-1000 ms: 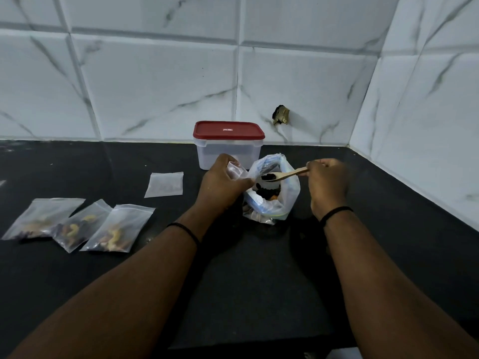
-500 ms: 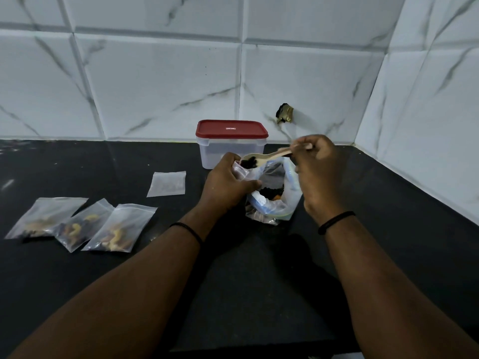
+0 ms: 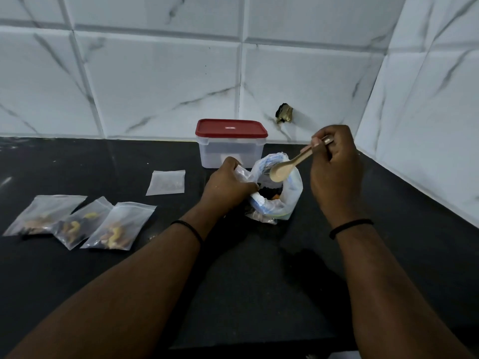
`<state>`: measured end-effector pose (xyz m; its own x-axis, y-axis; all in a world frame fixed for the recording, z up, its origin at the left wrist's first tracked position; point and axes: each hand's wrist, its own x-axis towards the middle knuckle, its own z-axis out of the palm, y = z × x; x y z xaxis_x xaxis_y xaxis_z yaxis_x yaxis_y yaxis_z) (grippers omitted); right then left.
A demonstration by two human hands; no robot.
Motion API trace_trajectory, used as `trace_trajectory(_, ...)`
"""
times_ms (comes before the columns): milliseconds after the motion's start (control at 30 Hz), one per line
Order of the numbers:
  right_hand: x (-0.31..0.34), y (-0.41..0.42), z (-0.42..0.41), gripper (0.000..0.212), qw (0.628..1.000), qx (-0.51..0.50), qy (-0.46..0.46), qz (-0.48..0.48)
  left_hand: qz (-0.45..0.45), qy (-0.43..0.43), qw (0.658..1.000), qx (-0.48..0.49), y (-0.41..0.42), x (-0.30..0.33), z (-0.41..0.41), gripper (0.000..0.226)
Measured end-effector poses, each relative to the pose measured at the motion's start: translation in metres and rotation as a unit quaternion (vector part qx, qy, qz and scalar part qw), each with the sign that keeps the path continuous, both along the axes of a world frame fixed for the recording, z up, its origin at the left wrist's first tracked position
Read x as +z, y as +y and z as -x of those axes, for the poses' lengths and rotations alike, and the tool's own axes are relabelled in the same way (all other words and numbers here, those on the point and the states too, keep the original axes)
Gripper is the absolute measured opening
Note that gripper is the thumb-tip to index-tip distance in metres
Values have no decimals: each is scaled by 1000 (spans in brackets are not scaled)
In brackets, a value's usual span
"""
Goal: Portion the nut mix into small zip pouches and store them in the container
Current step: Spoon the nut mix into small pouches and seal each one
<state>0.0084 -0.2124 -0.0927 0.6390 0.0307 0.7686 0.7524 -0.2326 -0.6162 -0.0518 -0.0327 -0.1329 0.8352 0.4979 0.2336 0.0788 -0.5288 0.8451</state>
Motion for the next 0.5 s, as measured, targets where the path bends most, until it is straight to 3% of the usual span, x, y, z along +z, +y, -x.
trace_trajectory(267, -7, 5, -4, 9, 980, 29, -39, 193, -18, 11, 999, -25, 1, -1, -1, 48)
trace_trajectory(500, -15, 12, -13, 7, 968, -5, -80, 239, -24, 9, 998, -50, 1, 0, 0, 47)
